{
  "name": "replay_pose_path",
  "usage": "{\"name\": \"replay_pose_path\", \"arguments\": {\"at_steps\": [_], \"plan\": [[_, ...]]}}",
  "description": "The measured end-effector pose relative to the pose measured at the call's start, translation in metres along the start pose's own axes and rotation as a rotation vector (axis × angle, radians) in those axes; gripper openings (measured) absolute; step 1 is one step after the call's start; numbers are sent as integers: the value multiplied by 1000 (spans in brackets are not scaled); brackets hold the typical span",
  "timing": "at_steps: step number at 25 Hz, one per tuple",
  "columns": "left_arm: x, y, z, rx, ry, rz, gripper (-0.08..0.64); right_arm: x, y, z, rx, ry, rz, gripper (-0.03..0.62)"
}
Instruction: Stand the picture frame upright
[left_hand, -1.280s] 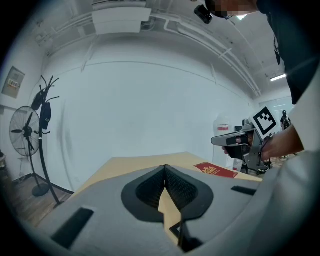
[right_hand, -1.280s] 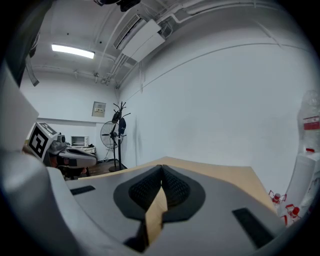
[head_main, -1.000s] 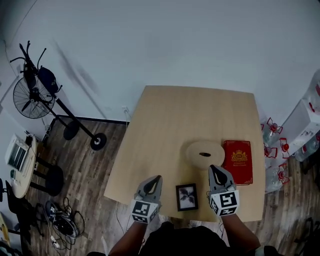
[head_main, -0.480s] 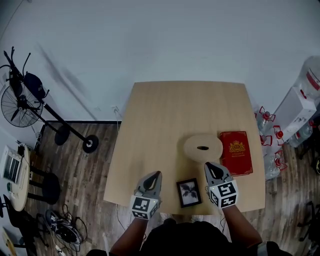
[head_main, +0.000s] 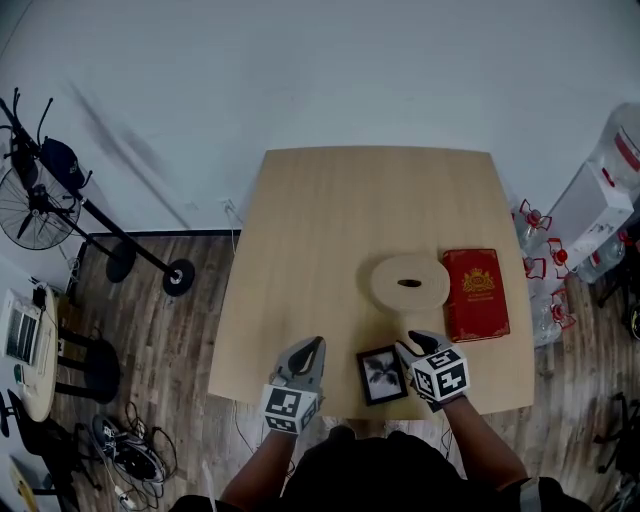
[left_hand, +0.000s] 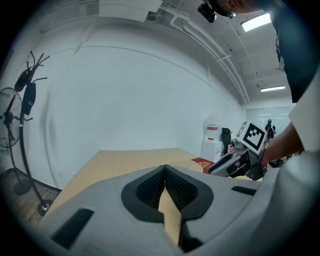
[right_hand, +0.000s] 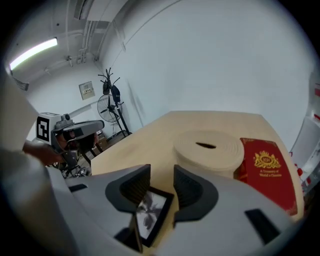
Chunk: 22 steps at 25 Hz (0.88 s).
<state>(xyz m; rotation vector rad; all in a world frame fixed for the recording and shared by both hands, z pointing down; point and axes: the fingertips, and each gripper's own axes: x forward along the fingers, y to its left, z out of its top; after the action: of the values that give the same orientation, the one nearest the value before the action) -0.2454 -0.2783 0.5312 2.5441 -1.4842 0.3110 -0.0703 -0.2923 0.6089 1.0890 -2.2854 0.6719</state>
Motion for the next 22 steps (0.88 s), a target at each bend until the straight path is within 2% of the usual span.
{"name": "replay_pose_path", "arguments": {"at_steps": [4, 11, 22], "plan": [[-1, 3, -8, -11, 11, 4, 0, 15, 3, -32, 30, 97, 27, 149], [-5, 10, -17, -26, 32, 17, 0, 35, -4, -84, 83, 234, 11, 161], [-14, 21, -22, -33, 28, 42, 0, 50, -3, -146, 218, 396, 27, 161]]}}
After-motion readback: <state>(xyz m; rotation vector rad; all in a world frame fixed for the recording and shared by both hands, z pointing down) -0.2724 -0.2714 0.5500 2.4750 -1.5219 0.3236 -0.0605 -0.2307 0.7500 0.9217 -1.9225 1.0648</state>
